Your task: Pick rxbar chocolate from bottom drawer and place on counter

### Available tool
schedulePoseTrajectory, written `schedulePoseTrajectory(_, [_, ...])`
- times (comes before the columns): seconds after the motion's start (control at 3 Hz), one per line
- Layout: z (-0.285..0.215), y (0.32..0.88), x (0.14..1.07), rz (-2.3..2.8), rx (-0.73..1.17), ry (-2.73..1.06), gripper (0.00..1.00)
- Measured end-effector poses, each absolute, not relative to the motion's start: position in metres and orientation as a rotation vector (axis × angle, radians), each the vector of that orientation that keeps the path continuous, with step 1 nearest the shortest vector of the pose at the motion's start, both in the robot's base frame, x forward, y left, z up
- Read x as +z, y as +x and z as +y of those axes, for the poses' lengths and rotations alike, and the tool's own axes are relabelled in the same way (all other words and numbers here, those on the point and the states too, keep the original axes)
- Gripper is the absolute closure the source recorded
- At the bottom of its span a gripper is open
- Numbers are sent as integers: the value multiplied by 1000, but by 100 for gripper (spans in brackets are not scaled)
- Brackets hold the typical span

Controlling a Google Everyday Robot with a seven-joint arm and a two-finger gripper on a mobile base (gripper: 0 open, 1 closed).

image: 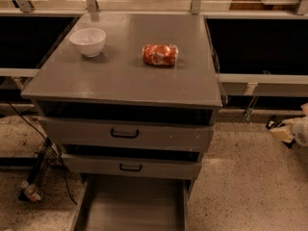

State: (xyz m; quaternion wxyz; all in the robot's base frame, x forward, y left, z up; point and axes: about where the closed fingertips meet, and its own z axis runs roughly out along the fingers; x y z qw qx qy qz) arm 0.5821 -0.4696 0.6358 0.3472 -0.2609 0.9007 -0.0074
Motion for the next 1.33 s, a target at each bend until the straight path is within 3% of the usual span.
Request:
schedulePoseTrajectory(0.67, [-471,570,729,2118,20,-711,100])
schedulePoseTrajectory(1.0, [-450,534,764,1947,80,-864,100])
schedulePoseTrajectory(1.33, [-450,537,760,1959,92,-854,100])
